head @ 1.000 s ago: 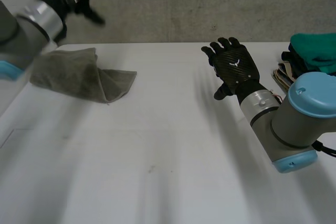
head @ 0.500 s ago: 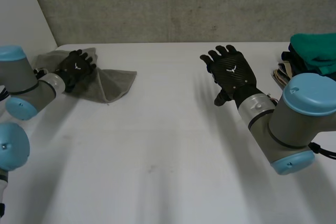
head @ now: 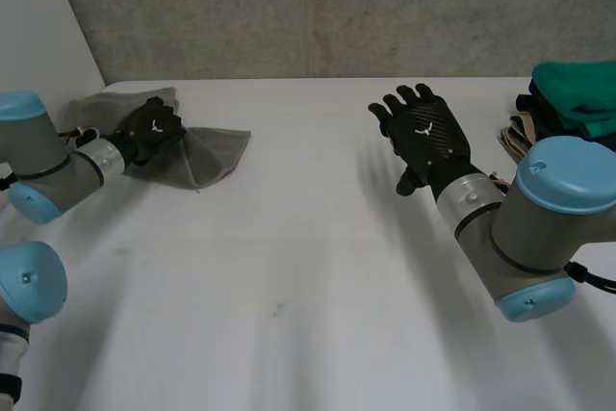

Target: Fold the laundry.

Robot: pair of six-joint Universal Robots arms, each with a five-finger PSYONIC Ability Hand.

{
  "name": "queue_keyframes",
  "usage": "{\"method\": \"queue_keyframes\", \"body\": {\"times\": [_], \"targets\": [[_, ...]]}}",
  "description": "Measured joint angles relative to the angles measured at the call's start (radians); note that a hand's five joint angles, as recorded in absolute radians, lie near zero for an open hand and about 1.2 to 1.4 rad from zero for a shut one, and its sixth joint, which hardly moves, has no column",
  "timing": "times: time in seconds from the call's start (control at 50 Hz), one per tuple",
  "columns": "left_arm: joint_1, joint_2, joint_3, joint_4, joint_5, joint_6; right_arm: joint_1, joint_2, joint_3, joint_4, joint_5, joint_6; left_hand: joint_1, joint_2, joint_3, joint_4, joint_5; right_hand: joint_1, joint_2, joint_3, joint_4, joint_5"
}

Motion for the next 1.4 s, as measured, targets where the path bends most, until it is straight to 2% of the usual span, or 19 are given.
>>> {"method": "queue_keyframes", "body": {"times": [0.12, 0.24, 0.28, 0.32, 0.38, 0.48, 0.58, 0.78, 0.92, 1.1, 1.12, 1.3, 1.4], "targets": [[-0.014, 0.126, -0.152, 0.034, 0.001, 0.021, -0.005, -0.002, -0.003, 0.0, 0.0, 0.002, 0.0, 0.001, 0.002, 0.001, 0.0, 0.0, 0.0, 0.0, 0.0, 0.0], [-0.029, 0.246, -0.277, 0.055, -0.006, -0.105, -0.005, -0.003, -0.004, 0.001, 0.0, 0.004, -0.014, -0.019, -0.011, -0.014, -0.011, 0.0, 0.0, 0.0, 0.0, 0.0], [-0.036, 0.273, -0.304, 0.045, -0.028, -0.191, -0.003, -0.003, -0.003, 0.001, 0.001, 0.003, -0.432, -0.408, -0.38, -0.391, -0.372, 0.0, 0.0, 0.0, 0.0, 0.0], [-0.041, 0.289, -0.317, 0.026, -0.058, -0.271, 0.0, -0.003, -0.002, 0.002, 0.001, 0.002, -0.687, -0.661, -0.642, -0.657, -0.635, 0.0, 0.0, 0.0, 0.0, 0.0], [-0.043, 0.298, -0.323, -0.01, -0.104, -0.366, 0.004, -0.004, -0.001, 0.002, 0.001, 0.001, -0.721, -0.731, -0.723, -0.743, -0.724, 0.0, 0.0, 0.0, 0.0, 0.0], [-0.044, 0.271, -0.31, -0.053, -0.157, -0.424, 0.009, -0.004, 0.001, 0.002, 0.001, 0.001, -0.721, -0.75, -0.739, -0.763, -0.745, 0.0, 0.0, 0.0, 0.0, 0.0], [-0.048, 0.231, -0.29, -0.073, -0.18, -0.403, 0.011, -0.004, 0.003, 0.002, 0.001, 0.0, -0.721, -0.75, -0.739, -0.763, -0.744, 0.0, 0.0, 0.0, 0.0, 0.0], [-0.088, 0.14, -0.211, -0.182, -0.214, -0.188, 0.01, -0.001, 0.002, 0.0, 0.001, 0.0, -0.721, -0.749, -0.739, -0.762, -0.741, 0.0, 0.0, 0.0, 0.0, 0.0], [-0.107, 0.118, -0.18, -0.206, -0.219, -0.142, 0.009, 0.003, 0.001, 0.0, 0.001, -0.005, -0.714, -0.731, -0.724, -0.731, -0.705, 0.0, 0.0, 0.0, 0.0, 0.0], [-0.117, 0.104, -0.166, -0.197, -0.218, -0.102, 0.007, 0.003, 0.0, 0.0, 0.001, -0.009, -0.454, -0.493, -0.485, -0.493, -0.474, 0.0, 0.0, 0.0, 0.0, 0.0], [-0.118, 0.1, -0.161, -0.195, -0.214, -0.088, 0.007, 0.003, 0.0, 0.0, 0.001, -0.009, -0.375, -0.407, -0.402, -0.412, -0.393, 0.0, 0.0, 0.0, 0.0, 0.0], [-0.121, 0.091, -0.147, -0.193, -0.203, -0.037, 0.005, 0.003, -0.001, 0.001, 0.001, -0.009, -0.192, -0.207, -0.205, -0.21, -0.195, 0.0, 0.0, 0.0, 0.0, 0.0], [-0.121, 0.093, -0.15, -0.178, -0.212, -0.01, 0.003, 0.002, -0.001, 0.001, 0.001, -0.009, -0.012, -0.003, -0.002, -0.004, 0.0, 0.0, 0.0, 0.0, 0.0, 0.0]]}}
